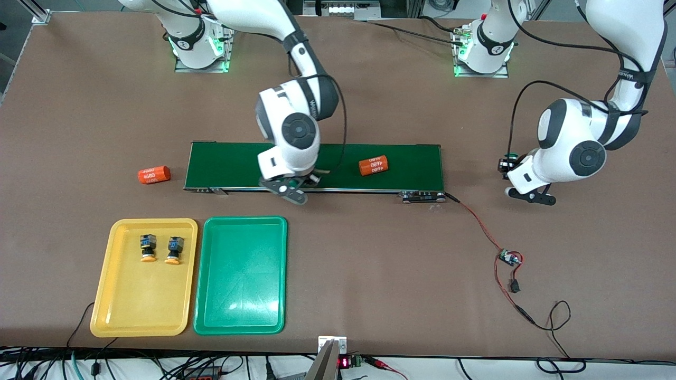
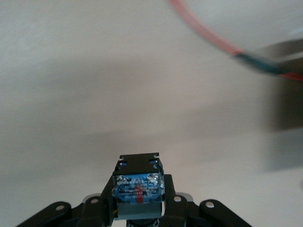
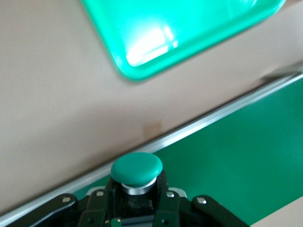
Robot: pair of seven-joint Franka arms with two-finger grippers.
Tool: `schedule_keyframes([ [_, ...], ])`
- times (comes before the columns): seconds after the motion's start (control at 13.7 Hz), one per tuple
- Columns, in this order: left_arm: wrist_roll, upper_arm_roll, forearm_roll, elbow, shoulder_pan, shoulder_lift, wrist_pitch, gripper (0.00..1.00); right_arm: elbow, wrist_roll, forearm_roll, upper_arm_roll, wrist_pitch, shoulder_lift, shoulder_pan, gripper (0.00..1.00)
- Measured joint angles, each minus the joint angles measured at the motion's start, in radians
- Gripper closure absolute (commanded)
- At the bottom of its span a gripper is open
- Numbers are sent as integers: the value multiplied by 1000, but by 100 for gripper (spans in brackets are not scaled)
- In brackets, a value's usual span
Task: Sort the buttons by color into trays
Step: 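Grasp the green button with the right gripper while the left gripper grasps another, then lower the green button into the green tray while the left gripper places button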
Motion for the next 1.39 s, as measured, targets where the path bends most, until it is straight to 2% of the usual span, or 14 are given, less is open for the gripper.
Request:
schedule_keyframes([
  [0.15,-10,-47,-87,48,-4,-6,-51,76,35,-89,0,-19,-9,-6,-85,100],
  [0.29,-85,-109,-151,52,-6,-4,-57,76,75,-239,0,-20,-11,-6,-194,100],
  [0.51,-259,-188,-171,52,-65,7,-42,76,97,-490,0,-18,6,0,-307,100],
  [0.73,-337,-194,-171,51,-151,39,33,76,99,-670,0,-6,75,35,-377,100],
  [1.1,-341,-190,-171,49,-167,112,159,72,102,-756,0,26,277,130,-407,100],
  [1.17,-341,-190,-171,49,-167,121,177,63,105,-756,0,46,296,138,-417,100],
  [1.24,-341,-190,-171,49,-167,128,188,9,111,-756,0,64,304,140,-431,100],
  [1.32,-341,-190,-171,49,-167,131,191,0,121,-760,0,78,307,141,-446,100],
  [1.39,-341,-189,-171,51,-167,131,192,0,131,-770,0,88,313,142,-461,100],
])
